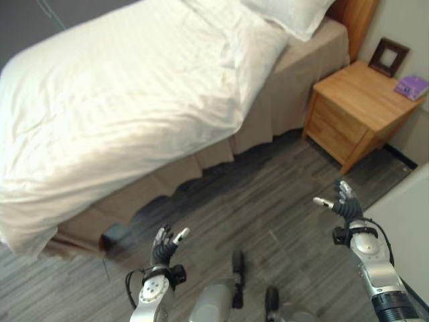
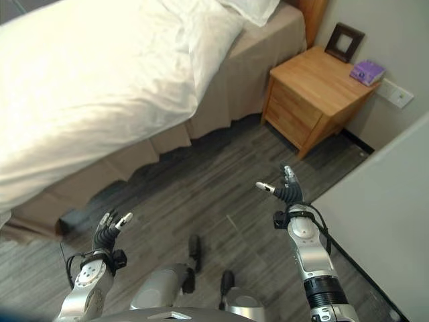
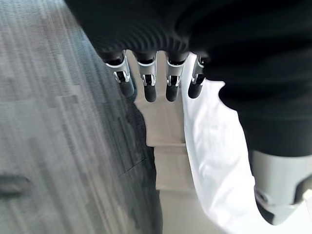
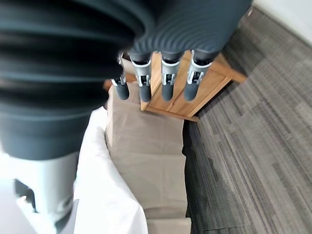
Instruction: Making the bed.
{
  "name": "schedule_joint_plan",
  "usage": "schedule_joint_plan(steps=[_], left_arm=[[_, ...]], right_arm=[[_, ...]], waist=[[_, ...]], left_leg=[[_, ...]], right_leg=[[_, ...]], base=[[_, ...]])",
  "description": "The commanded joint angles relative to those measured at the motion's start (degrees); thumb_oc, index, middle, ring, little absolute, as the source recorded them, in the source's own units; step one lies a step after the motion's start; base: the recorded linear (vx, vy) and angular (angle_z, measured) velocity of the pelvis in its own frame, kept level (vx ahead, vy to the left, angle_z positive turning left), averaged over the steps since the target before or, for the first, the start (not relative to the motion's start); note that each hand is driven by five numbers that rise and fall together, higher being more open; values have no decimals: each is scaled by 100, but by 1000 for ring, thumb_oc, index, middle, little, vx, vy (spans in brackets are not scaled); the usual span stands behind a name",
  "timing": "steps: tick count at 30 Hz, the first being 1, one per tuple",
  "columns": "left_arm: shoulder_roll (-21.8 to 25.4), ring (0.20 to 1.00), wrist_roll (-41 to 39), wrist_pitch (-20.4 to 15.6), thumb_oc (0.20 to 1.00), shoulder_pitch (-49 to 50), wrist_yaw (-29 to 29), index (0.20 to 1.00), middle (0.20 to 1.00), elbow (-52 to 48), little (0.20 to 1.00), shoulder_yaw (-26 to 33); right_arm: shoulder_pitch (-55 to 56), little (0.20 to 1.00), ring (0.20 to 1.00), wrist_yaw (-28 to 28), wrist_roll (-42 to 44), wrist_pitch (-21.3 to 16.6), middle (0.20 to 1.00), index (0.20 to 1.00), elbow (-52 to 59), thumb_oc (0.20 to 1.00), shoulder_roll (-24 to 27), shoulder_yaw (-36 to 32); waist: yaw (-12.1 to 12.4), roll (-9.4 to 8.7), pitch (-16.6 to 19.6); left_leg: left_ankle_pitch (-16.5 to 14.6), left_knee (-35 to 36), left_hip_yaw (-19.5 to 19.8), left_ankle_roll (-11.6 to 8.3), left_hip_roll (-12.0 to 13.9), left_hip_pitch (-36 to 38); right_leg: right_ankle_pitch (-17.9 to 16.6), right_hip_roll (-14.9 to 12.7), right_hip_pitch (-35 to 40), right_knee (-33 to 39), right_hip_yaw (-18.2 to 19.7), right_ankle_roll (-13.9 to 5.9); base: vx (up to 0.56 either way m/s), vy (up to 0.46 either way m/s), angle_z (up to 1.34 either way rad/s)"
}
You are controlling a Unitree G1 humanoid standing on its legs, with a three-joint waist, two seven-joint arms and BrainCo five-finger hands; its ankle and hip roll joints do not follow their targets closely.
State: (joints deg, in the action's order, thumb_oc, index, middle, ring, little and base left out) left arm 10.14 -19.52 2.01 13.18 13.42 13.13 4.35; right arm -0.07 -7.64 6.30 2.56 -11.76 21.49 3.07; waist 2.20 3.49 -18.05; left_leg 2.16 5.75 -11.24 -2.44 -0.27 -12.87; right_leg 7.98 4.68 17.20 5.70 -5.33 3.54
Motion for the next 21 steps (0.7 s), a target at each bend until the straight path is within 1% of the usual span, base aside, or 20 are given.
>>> schedule_joint_plan(steps=[1, 3, 4, 5, 6, 7, 8, 9, 10, 11, 12, 13, 14, 15, 17, 18, 19, 20, 21], left_arm=[[266, 1000, 97, -190, 1000, -63, 75, 1000, 1000, -479, 1000, -16], [246, 1000, 43, -258, 1000, 38, 114, 1000, 1000, -519, 1000, 67], [254, 1000, 15, -260, 1000, 50, 131, 1000, 1000, -521, 1000, 103], [314, 1000, 2, -241, 1000, 4, 188, 1000, 1000, -539, 1000, 97], [315, 1000, 2, -241, 1000, 4, 188, 1000, 1000, -538, 1000, 90], [377, 1000, 16, -216, 1000, -34, 195, 1000, 1000, -570, 1000, 66], [375, 1000, 17, -216, 1000, -33, 195, 1000, 1000, -570, 1000, 57], [464, 1000, 33, -207, 1000, -150, 229, 1000, 1000, -665, 1000, 43], [559, 1000, 58, -247, 1000, -233, 283, 1000, 1000, -787, 1000, 6], [554, 1000, 59, -245, 1000, -241, 284, 1000, 1000, -787, 1000, 10], [605, 1000, 56, -280, 1000, -310, 325, 1000, 1000, -739, 1000, 38], [742, 1000, -38, -421, 1000, -536, 477, 1000, 1000, -953, 1000, 209], [784, 1000, -120, -499, 1000, -593, 518, 1000, 1000, -1121, 1000, 299], [819, 1000, -252, -592, 1000, -640, 563, 1000, 1000, -1244, 1000, 370], [865, 1000, -609, -773, 1000, -766, 567, 1000, 1000, -1476, 1000, 556], [885, 1000, -746, -864, 1000, -816, 546, 1000, 1000, -1605, 1000, 647], [885, 1000, -748, -862, 1000, -818, 544, 1000, 1000, -1608, 1000, 655], [929, 1000, -827, -914, 1000, -846, 461, 1000, 1000, -1729, 1000, 746], [982, 1000, -899, -977, 1000, -895, 421, 1000, 1000, -1827, 1000, 837]], right_arm=[[159, 1000, 1000, 34, -160, -153, 1000, 1000, 435, 1000, 73, -132], [129, 1000, 1000, 117, -207, -119, 1000, 1000, 405, 1000, -32, -26], [117, 1000, 1000, 135, -231, -98, 1000, 1000, 363, 1000, -103, 14], [97, 1000, 1000, 137, -339, -113, 1000, 1000, 349, 1000, -214, 94], [101, 1000, 1000, 137, -339, -113, 1000, 1000, 348, 1000, -213, 89], [72, 1000, 1000, 163, -414, -113, 1000, 1000, 353, 1000, -250, 162], [76, 1000, 1000, 164, -413, -113, 1000, 1000, 352, 1000, -245, 156], [2, 1000, 1000, 180, -533, -116, 1000, 1000, 410, 1000, -241, 249], [-27, 1000, 1000, 148, -645, -147, 1000, 1000, 489, 1000, -175, 229], [-37, 1000, 1000, 148, -647, -145, 1000, 1000, 489, 1000, -171, 229], [-62, 1000, 1000, 95, -680, -156, 1000, 1000, 489, 1000, -169, 246], [-250, 1000, 1000, 20, -836, -176, 1000, 1000, 650, 1000, -85, 254], [-333, 1000, 1000, 15, -865, -179, 1000, 1000, 812, 1000, -31, 250], [-441, 1000, 1000, 21, -872, -197, 1000, 1000, 907, 1000, 33, 286], [-675, 1000, 1000, 56, -810, -205, 1000, 1000, 991, 1000, 136, 314], [-775, 1000, 1000, 97, -781, -216, 1000, 1000, 1059, 1000, 173, 365], [-785, 1000, 1000, 97, -780, -215, 1000, 1000, 1056, 1000, 172, 370], [-855, 1000, 1000, 170, -721, -246, 1000, 1000, 1081, 1000, 191, 399], [-905, 1000, 1000, 226, -652, -272, 1000, 1000, 1168, 1000, 201, 418]], waist=[[84, -256, 314], [165, -308, 460], [220, -348, 527], [338, -499, 635], [348, -523, 657], [396, -535, 656], [391, -584, 667], [252, -493, 510], [72, -412, 342], [76, -385, 336], [28, -295, 318], [-81, -277, 254], [-122, -306, 242], [-148, -349, 226], [-196, -438, 251], [-206, -486, 260], [-219, -480, 255], [-250, -540, 302], [-257, -560, 310]], left_leg=[[806, -75, -101, -321, 198, -163], [967, -75, -35, -236, 208, 31], [1090, -75, -3, -192, 238, 56], [1100, -75, -13, 17, 183, 195], [1060, -75, -19, 12, 158, 190], [1012, -75, -36, 169, 169, 364], [957, -75, -34, 167, 106, 372], [649, -75, 35, 354, 87, 931], [513, -75, 151, 391, 94, 1238], [529, -75, 149, 386, 125, 1224], [388, -75, 196, 418, 178, 1368], [159, -75, 344, 369, 183, 1615], [65, -75, 408, 315, 179, 1740], [-20, -75, 483, 269, 156, 1845], [-168, -75, 681, 146, 153, 1968], [-291, -75, 808, 101, 146, 2054], [-271, -75, 816, 99, 155, 2044], [-351, -75, 1048, 51, 146, 2085], [-402, -75, 1230, 4, 149, 2101]], right_leg=[[296, -669, 387, -70, 438, -712], [464, -792, 667, -109, 632, -769], [472, -856, 676, -314, 647, -834], [34, -974, 387, -1306, 706, -1098], [73, -1002, 365, -1339, 709, -1103], [-824, -1028, -34, -2343, 809, -1437], [-750, -1088, -43, -2402, 794, -1448], [-1532, -1137, -808, -3910, 676, -1735], [-1684, -1025, -1271, -4520, 759, -1722], [-1707, -995, -1294, -4526, 762, -1715], [-1602, -1179, -1598, -4702, 473, -1561], [-1207, -1645, -1930, -4245, 18, -1304], [-1075, -1798, -2008, -3795, -191, -1247], [-903, -1800, -2075, -3472, -245, -1230], [-823, -1666, -2062, -2183, -294, -1231], [-738, -1563, -2007, -1628, -160, -1250], [-790, -1551, -1984, -1567, -176, -1244], [-880, -1412, -1963, -861, 281, -1239], [-1010, -1399, -1958, -499, 578, -1272]], base=[[646, 31, -37], [688, 80, -70], [766, 128, -106], [532, 78, -115], [482, 109, -106], [183, 43, -85], [459, 160, -68], [472, 167, -42], [432, 168, -17], [284, 100, 47], [467, 3, 93], [644, -48, 100], [651, -139, 68], [462, -149, 46], [449, -181, 102], [297, -141, 108], [383, -166, 88], [364, -170, 129], [635, -305, 141]])
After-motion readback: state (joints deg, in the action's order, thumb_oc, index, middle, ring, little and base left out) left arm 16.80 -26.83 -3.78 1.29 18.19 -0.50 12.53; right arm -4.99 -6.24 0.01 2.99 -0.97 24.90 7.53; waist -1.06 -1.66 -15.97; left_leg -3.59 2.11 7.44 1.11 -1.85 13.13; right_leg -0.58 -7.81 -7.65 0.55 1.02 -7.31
